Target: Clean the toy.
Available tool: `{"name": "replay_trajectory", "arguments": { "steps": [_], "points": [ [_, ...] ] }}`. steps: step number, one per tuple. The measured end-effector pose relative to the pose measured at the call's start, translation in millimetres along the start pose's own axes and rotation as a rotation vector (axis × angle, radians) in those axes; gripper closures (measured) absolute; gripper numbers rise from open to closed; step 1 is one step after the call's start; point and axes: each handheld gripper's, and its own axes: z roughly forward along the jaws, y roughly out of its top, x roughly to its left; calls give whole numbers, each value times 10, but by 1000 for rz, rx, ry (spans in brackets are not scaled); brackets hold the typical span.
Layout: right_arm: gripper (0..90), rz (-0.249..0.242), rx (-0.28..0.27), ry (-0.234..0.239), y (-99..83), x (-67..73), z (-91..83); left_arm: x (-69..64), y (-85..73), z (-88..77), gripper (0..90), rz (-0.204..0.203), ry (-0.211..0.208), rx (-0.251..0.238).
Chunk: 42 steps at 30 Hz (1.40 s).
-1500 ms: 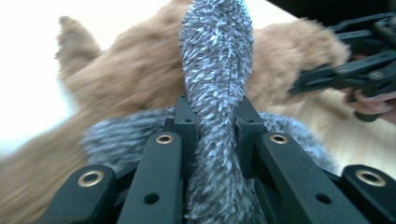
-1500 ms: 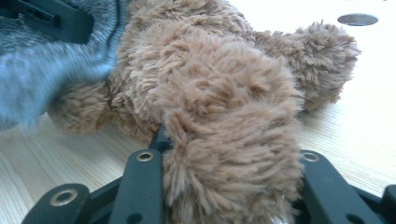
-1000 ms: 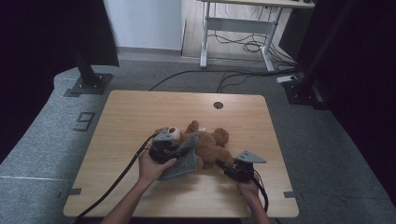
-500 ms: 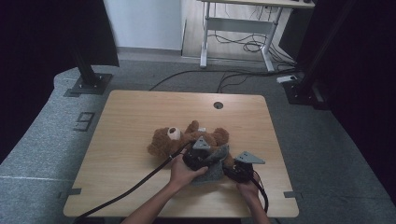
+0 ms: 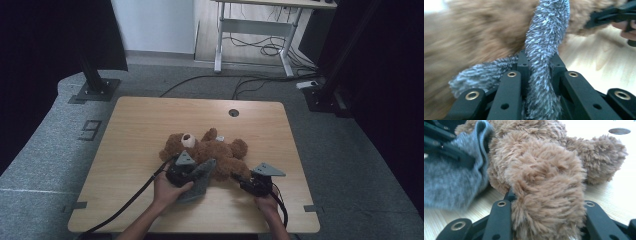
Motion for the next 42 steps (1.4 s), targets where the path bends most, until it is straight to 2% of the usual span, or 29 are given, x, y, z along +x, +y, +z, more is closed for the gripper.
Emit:
{"name": "replay_trajectory", "arguments": {
  "steps": [2, 5, 11, 15, 23, 26, 28, 32, 37, 40, 42],
  "points": [
    [612, -4, 0, 5, -2, 1, -1, 113, -21, -80, 763, -33, -8, -11],
    [612, -9, 3, 10, -2, 7, 0, 206, -26, -173, 762, -50, -3, -26],
    [611, -14, 3, 12, -4, 8, -5, 408, -81, -373, 760, -88, 46, -40],
    [611, -14, 3, 11, -5, 0, -9, 597, -170, -470, 757, -130, 58, -43],
    [611, -10, 2, 8, -6, -8, -13, 774, -243, -690, 756, -162, 111, -72],
    [610, -6, 3, 8, -8, -20, -21, 809, -227, -772, 754, -174, 108, -101],
    [609, -4, 1, 9, -10, -28, -21, 799, -185, -796, 754, -168, 107, -113],
    [609, -5, 0, 9, -10, -30, -21, 713, 15, -756, 753, -131, 93, -137],
    [608, -10, 1, 13, -17, -28, -34, 620, 346, -553, 745, -101, 56, -150],
    [607, -12, -1, 14, -20, -38, -40, 586, 511, -389, 742, -77, 54, -133],
    [606, -13, 1, 13, -21, -47, -52, 613, 558, -285, 741, -86, 50, -113]
  ]
}}
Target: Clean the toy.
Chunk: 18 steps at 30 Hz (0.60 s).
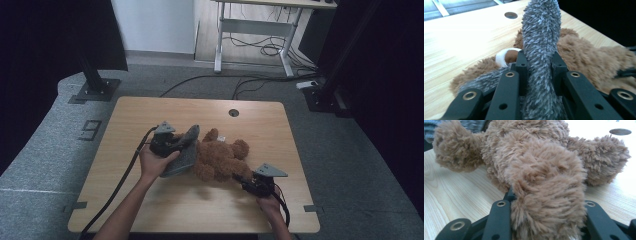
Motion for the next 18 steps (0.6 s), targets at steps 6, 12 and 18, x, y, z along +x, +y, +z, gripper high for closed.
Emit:
{"name": "replay_trajectory", "arguments": {
  "steps": [6, 12, 18],
  "points": [
    [596, -11, 1, 6, 1, -11, -15, 80, -76, 101, 750, -27, -23, 43],
    [516, -8, 5, 11, 4, 3, -21, 138, -218, 122, 766, -62, -69, 41],
    [307, 5, -58, -22, 160, 65, -138, 157, -383, 164, 777, -86, -106, 25]
  ]
}}
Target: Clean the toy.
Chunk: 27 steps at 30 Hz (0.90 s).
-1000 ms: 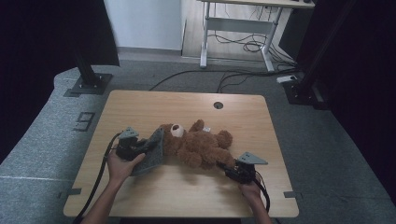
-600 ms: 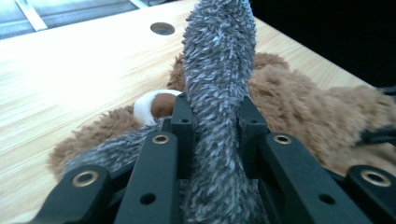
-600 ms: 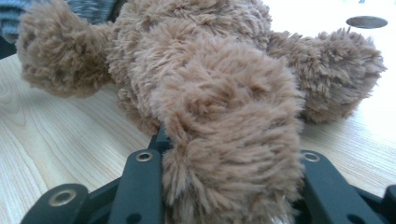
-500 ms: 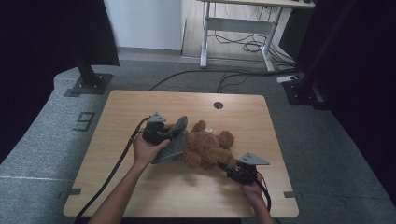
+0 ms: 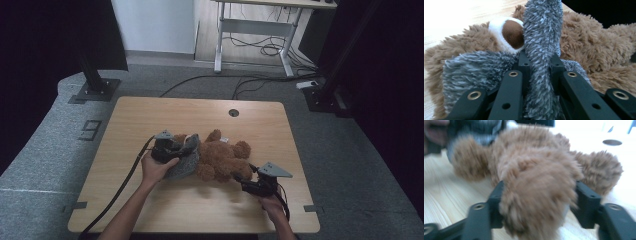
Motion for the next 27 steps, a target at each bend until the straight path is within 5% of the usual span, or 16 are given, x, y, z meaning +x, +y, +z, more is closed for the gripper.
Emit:
{"name": "replay_trajectory", "arguments": {
  "steps": [7, 13, 19, 23, 27],
  "points": [
    [256, 10, -52, 8, 376, 21, -27, -19, 8, -9, 777, 10, 10, 11],
    [234, -1, 70, 14, 662, 10, 353, -45, 0, -12, 776, 17, 23, 11],
    [191, 19, 201, 0, 584, -13, 755, -61, -12, -6, 776, 23, 33, 8],
    [179, 95, 209, 31, 461, -34, 763, -69, -50, -25, 775, 20, 19, 8],
    [209, 81, 234, 33, 362, 45, 751, -113, -116, -62, 774, 27, 13, 18]
  ]
}}
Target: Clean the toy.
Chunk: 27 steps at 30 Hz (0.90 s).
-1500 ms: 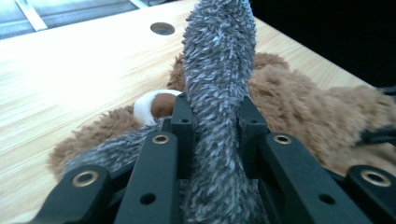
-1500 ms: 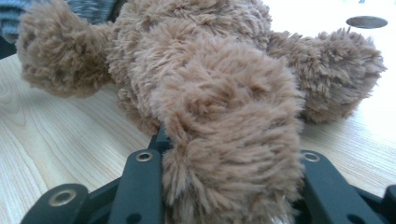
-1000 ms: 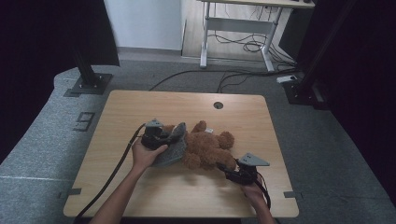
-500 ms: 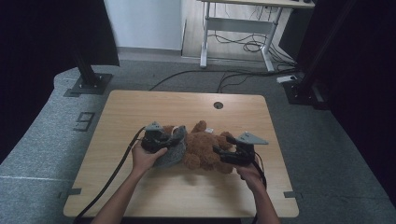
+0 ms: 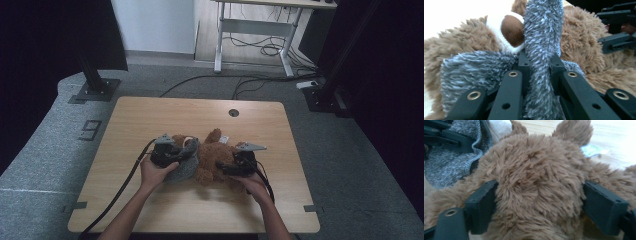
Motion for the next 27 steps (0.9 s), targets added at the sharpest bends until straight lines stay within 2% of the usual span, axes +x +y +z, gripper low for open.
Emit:
{"name": "replay_trajectory", "arguments": {
  "steps": [4, 6, 9, 13, 16, 18, 21, 24, 27],
  "points": [
    [383, -78, -18, -16, -104, 114, -13, -132, 11, -47, 765, -3, -12, 4],
    [429, -115, -35, -12, -164, 156, -32, -232, 76, -53, 762, 15, -27, 6],
    [449, -135, -57, -10, -220, 177, -54, -413, 211, 13, 762, 59, -52, 10],
    [451, -141, -86, -5, -269, 180, -62, -631, 394, 188, 761, 83, -97, 1],
    [458, -159, -104, -8, -307, 205, -63, -771, 496, 390, 759, 101, -110, 18],
    [464, -173, -109, -19, -330, 232, -66, -844, 509, 550, 758, 111, -109, 44],
    [479, -177, -106, -38, -363, 238, -78, -857, 470, 658, 760, 115, -96, 49],
    [492, -179, -129, -33, -412, 230, -80, -811, 446, 605, 766, 112, -96, 48],
    [496, -204, -135, -40, -426, 256, -80, -729, 428, 447, 766, 128, -29, 37]
  ]
}}
